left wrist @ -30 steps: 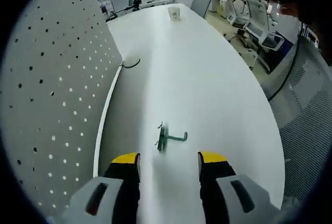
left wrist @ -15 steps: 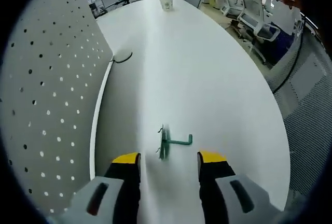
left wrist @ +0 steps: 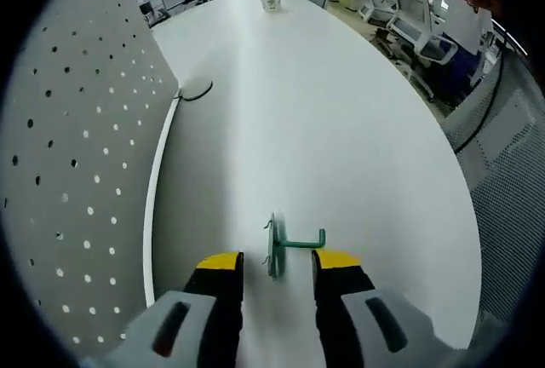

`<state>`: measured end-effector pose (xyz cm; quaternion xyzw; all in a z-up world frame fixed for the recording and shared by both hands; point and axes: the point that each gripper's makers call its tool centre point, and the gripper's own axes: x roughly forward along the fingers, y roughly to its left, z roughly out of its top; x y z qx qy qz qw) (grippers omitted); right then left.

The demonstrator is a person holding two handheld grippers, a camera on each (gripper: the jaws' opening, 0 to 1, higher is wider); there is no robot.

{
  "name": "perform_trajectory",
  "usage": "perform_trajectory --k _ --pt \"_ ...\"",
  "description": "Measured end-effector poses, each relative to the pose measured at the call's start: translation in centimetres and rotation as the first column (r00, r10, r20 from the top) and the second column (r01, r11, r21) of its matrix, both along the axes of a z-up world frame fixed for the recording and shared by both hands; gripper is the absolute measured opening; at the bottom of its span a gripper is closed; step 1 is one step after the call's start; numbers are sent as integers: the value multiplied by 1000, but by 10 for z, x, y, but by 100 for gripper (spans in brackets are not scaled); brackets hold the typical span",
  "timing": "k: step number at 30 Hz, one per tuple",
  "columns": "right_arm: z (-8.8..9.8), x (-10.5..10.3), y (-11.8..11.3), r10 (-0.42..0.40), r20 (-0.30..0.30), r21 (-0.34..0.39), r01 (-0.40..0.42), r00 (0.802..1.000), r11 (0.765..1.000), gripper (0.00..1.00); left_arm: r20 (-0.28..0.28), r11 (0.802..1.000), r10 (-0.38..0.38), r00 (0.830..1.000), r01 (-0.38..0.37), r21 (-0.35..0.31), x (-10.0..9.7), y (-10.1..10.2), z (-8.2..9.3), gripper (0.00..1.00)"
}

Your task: Insert the hook assembly into the mounting plate slot until the hook locks in place.

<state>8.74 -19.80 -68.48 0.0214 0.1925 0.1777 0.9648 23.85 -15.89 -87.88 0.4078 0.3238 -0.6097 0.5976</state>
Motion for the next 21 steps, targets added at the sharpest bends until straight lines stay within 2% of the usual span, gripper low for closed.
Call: perform_trajectory --k 14,21 --pt "0 2 -1 0 0 -2 0 1000 1000 60 17 1000 -18 1000 18 8 -3 -3 -3 6" --pt "2 4 -1 4 5 -4 -4 1000 1000 59 49 1000 -2 999 1 19 0 -3 -3 4"
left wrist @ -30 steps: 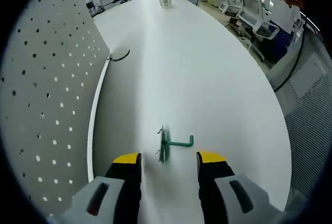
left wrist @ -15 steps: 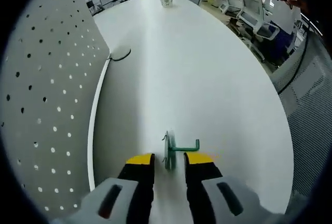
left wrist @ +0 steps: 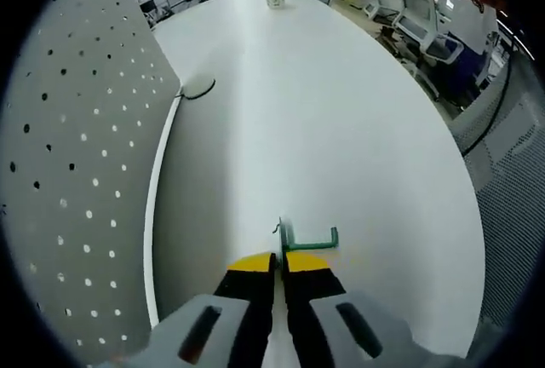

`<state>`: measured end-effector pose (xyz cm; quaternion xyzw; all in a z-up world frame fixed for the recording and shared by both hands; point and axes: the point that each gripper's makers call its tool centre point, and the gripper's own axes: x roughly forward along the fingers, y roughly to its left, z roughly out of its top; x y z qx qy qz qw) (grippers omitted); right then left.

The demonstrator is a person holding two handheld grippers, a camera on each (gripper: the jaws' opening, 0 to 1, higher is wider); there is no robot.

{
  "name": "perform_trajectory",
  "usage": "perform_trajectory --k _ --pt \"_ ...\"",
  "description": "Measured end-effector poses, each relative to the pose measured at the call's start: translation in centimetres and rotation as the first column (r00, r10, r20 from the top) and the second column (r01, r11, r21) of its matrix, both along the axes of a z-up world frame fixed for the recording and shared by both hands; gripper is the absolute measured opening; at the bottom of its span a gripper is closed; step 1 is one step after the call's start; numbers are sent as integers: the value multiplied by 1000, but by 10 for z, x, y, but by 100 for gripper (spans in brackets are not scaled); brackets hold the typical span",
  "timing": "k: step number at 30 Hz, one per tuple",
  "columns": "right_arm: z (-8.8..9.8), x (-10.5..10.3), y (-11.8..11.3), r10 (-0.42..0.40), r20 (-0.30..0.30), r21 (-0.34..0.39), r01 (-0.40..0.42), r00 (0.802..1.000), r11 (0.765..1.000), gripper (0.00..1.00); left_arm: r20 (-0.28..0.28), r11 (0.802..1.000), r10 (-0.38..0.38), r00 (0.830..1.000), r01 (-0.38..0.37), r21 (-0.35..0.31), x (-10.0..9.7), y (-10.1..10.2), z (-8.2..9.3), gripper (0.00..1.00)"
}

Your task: Insert the hook assembly into the mounting plate slot until the hook locks in place.

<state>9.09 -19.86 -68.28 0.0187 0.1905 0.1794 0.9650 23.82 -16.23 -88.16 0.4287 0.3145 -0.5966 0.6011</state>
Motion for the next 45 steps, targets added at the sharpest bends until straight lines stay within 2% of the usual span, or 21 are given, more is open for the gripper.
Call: perform_trajectory --k 2,11,14,21,23,35,40,43,45 --pt "1 0 0 0 2 -1 0 1000 1000 59 21 1000 -5 1000 4 3 0 1 2 4" --pt "9 1 0 7 19 -7 -7 1000 1000 59 26 998 13 1000 -11 -64 -6 -1 27 4" --pt "11 2 4 16 26 -14 -16 1000 1000 59 9 997 15 1000 -14 -72 -15 4 35 4" --pt "22 -2 12 46 41 -26 -44 998 999 59 23 995 27 999 -25 -100 -30 12 50 4" --pt "26 -4 14 53 49 -32 -52 997 998 59 12 993 44 999 -43 -109 -34 15 53 4" --pt "41 -14 23 94 80 -47 -91 992 995 59 44 984 100 994 -92 -156 -46 31 80 4" --pt "40 -17 26 107 83 -46 -104 991 994 58 17 978 122 992 -118 -171 -55 36 85 4" --pt "39 -19 27 112 76 -52 -108 991 993 58 38 977 137 990 -129 -171 -58 43 89 4" --pt "41 -19 29 118 88 -45 -114 989 992 58 34 970 156 987 -146 -195 -60 46 96 4"
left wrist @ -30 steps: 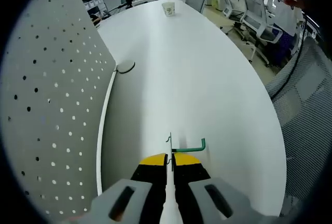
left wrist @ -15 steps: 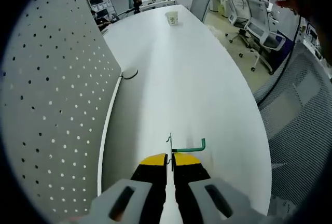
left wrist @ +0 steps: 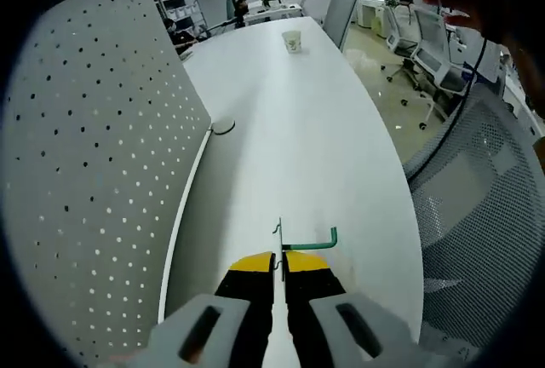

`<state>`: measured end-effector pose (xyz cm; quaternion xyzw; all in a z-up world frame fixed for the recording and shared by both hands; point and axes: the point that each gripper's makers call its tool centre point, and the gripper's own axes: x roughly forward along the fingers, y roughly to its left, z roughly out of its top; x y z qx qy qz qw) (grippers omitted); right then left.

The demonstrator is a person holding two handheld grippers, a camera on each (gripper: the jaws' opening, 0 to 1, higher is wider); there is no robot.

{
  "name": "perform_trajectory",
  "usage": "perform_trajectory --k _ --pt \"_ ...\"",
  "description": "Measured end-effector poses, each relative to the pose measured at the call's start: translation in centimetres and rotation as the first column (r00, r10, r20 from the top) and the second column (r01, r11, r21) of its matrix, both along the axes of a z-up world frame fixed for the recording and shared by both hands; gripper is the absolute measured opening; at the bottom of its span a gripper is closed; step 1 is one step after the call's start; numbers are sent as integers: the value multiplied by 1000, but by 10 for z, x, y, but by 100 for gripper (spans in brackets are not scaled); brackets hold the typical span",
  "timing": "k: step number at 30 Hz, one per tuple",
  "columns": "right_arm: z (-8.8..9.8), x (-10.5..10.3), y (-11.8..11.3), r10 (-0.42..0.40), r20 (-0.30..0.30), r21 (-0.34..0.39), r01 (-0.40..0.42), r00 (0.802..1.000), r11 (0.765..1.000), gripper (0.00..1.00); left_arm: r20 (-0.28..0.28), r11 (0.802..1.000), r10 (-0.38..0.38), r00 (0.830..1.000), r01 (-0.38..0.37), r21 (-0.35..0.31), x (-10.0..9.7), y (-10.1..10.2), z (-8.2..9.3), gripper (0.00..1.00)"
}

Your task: Insert the hook assembly into the mounting plate slot until the hook locks in place.

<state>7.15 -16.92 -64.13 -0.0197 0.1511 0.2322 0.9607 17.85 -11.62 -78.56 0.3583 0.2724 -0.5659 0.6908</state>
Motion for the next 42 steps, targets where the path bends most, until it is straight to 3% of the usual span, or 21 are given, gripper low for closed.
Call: perform_trajectory --k 10,24,32,42 --pt "11 4 20 48 29 2 -48 998 999 58 50 995 67 997 -63 -83 -10 22 35 4" --pt "15 6 44 124 28 17 -124 992 992 53 88 977 139 986 -123 -175 -16 41 67 3" --pt "17 8 57 153 26 21 -154 988 988 53 75 942 218 973 -190 -277 -13 50 86 3" --pt "26 15 69 169 56 28 -171 984 985 52 69 912 262 963 -223 -345 -16 62 100 3"
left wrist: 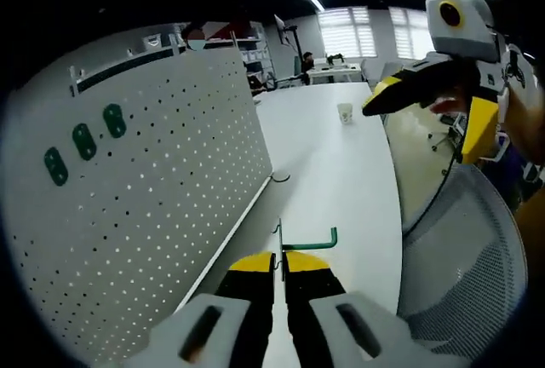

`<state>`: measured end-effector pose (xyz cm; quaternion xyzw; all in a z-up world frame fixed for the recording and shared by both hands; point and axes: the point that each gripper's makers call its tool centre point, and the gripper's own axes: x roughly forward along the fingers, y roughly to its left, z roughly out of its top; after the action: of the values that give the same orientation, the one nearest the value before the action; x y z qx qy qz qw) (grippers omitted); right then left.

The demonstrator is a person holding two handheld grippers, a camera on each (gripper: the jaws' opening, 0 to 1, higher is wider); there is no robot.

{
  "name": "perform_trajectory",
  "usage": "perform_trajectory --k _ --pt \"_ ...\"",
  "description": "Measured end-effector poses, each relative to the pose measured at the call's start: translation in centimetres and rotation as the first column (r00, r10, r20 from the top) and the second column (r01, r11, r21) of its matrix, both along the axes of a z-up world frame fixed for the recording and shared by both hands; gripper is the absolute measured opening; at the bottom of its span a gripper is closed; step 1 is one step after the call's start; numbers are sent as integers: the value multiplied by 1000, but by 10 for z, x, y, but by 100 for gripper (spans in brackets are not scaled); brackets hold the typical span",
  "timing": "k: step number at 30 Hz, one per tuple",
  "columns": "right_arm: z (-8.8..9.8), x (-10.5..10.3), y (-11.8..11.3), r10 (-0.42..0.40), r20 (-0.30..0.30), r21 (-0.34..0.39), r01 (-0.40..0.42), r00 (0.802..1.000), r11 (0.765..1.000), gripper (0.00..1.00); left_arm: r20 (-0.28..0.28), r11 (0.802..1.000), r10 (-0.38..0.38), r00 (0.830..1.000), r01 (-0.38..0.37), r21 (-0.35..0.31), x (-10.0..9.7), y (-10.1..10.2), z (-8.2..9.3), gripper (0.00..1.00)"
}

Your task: Insert the hook assembly into the mounting plate slot until the hook locks in place.

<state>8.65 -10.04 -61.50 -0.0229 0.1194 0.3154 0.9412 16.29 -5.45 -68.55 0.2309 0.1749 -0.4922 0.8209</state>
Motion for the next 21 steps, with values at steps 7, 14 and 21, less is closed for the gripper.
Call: perform_trajectory --k 7,14,21 --pt "4 4 10 34 13 4 -34 999 999 48 26 997 51 998 -49 -62 1 8 12 3" --pt "16 8 18 50 26 86 -52 998 995 43 51 987 72 996 -64 -146 1 8 30 3" --pt "22 14 20 36 34 109 -40 999 993 36 59 979 85 995 -72 -189 2 10 37 3"
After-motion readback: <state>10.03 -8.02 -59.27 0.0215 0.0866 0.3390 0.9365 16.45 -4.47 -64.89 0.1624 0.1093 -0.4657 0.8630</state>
